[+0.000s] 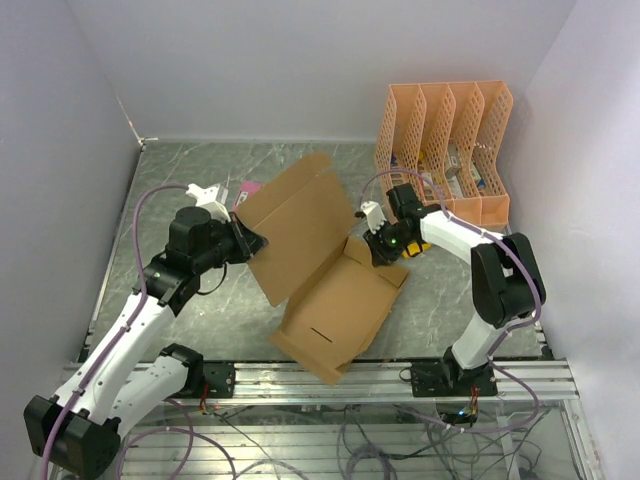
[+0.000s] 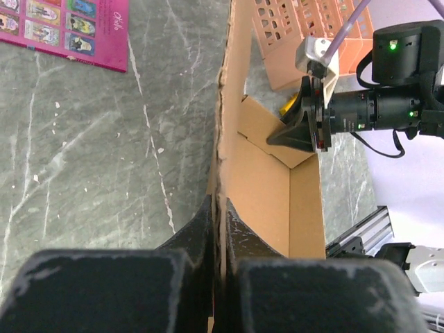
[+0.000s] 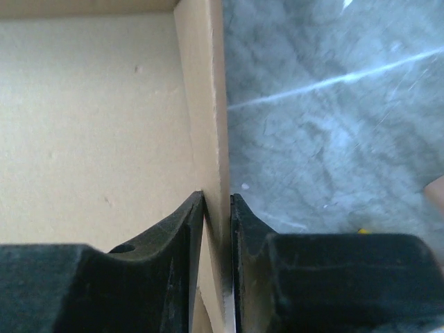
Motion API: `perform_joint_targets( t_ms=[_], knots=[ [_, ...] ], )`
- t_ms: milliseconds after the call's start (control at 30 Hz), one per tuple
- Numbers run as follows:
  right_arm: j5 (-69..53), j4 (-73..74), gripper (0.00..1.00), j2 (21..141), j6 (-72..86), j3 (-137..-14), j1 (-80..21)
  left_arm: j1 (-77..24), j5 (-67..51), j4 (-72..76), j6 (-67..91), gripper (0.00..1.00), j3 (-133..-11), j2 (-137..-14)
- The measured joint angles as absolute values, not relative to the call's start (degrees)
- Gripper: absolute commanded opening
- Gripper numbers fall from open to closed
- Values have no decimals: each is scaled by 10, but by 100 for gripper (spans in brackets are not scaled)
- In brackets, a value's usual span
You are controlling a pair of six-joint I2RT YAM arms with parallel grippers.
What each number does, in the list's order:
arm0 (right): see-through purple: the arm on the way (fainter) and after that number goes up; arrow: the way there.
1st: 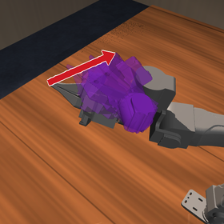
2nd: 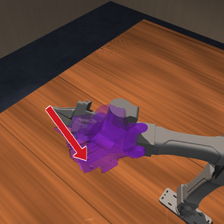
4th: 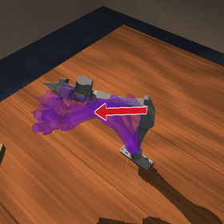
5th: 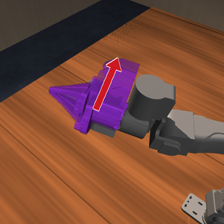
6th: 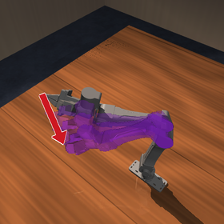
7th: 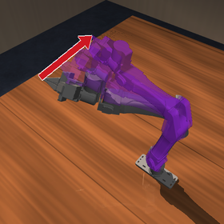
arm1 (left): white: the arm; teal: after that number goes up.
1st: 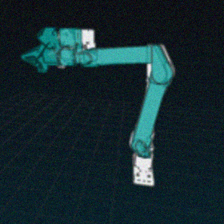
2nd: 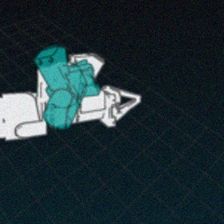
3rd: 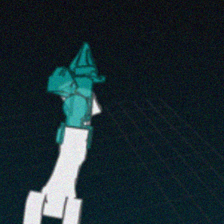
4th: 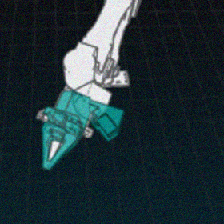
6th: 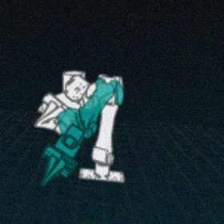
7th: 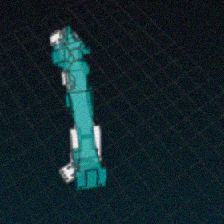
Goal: Fold the paper box
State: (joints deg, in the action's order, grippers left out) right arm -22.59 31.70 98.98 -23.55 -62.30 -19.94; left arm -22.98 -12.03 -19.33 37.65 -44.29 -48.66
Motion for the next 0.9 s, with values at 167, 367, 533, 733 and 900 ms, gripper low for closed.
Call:
perform_joint_targets(
  t_ms=[167, 367, 533, 733, 900],
  knots=[
    [-217, 314, 12, 974, -250, -586, -200, -230, -121, -176, 360, 7, -425, -477],
    [-183, 281, 0, 954, -243, -556, -206, -230, -130, -161, 344, 7, -411, -466],
    [-134, 259, 22, 938, -230, -540, -233, -230, -137, -157, 329, 7, -411, -464],
    [-138, 255, 34, 935, -234, -539, -234, -230, -146, -145, 316, 7, -411, -455],
    [-166, 256, 36, 935, -232, -544, -234, -230, -153, -135, 308, 7, -405, -451]
  ],
)
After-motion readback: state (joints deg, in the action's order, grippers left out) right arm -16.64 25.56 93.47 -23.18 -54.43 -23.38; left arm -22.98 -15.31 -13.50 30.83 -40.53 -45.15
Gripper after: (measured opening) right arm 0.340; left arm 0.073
